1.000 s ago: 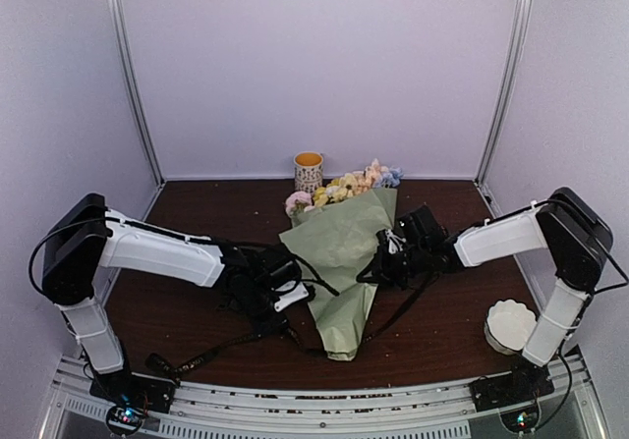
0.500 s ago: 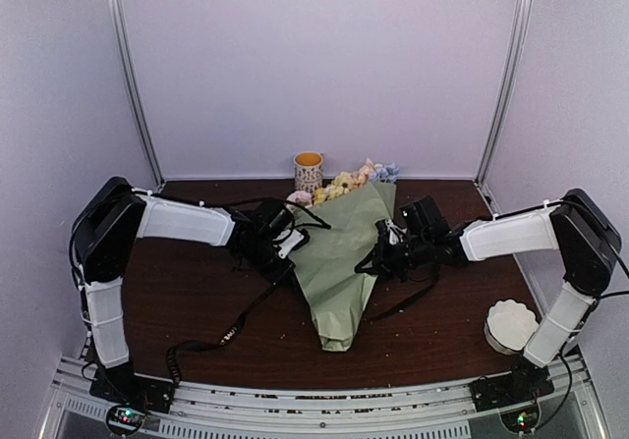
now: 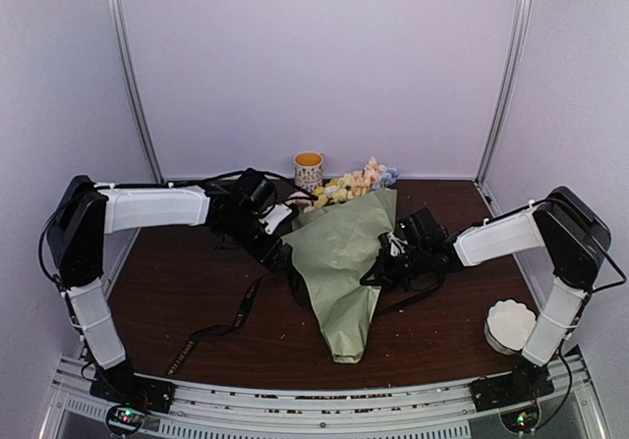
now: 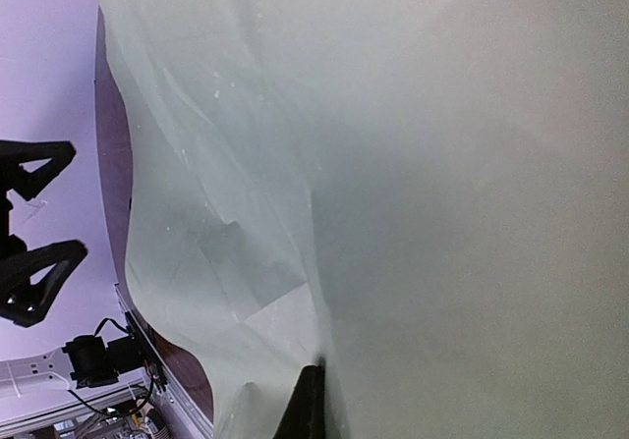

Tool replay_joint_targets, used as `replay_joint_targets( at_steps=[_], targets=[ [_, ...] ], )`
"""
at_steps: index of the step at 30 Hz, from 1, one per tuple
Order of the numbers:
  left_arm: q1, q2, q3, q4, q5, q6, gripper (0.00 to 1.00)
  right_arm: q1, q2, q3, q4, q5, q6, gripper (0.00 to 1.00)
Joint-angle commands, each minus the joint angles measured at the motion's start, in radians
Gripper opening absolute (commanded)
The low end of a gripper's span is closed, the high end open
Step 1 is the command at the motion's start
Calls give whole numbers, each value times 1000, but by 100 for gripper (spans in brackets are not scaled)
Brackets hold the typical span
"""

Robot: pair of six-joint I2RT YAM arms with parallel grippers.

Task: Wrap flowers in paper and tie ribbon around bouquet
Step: Move the ribbon to the center of the board, then pick up the center of the board from the right side of the ribbon.

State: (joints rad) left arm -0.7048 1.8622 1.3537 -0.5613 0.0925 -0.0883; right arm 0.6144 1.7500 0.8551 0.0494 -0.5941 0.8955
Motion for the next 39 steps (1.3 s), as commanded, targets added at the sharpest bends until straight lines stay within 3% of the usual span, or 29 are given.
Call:
replay_joint_targets(
  at_steps=[1, 4, 11, 16, 22, 25, 31, 39],
  targets=[
    [-2, -179, -128, -36, 14, -116, 90, -5, 8, -23, 22, 19, -24, 0],
    [-2, -316, -298, -46, -46, -257, 82, -5, -1, -28, 11, 28, -38, 0],
    [-3, -528, -635, -96, -111, -459, 80, -5, -7, -37, 6, 22, -50, 0],
    [-2, -593, -730, -96, -118, -510, 81, -7, -10, -37, -10, 24, -66, 0],
    [-12, -559, -784, -51, -64, -509, 80, -6, -17, -42, -11, 22, -66, 0],
    [-17, -540, -806, -25, -25, -513, 63, -7, -17, -39, -20, 23, -70, 0],
    [-32, -585, -841, -23, 0, -520, 2, -8, -15, -33, -26, 22, -73, 0],
    [-36, -694, -758, -94, -75, -504, 0, -11, -13, -27, -39, 23, -78, 0]
  ],
)
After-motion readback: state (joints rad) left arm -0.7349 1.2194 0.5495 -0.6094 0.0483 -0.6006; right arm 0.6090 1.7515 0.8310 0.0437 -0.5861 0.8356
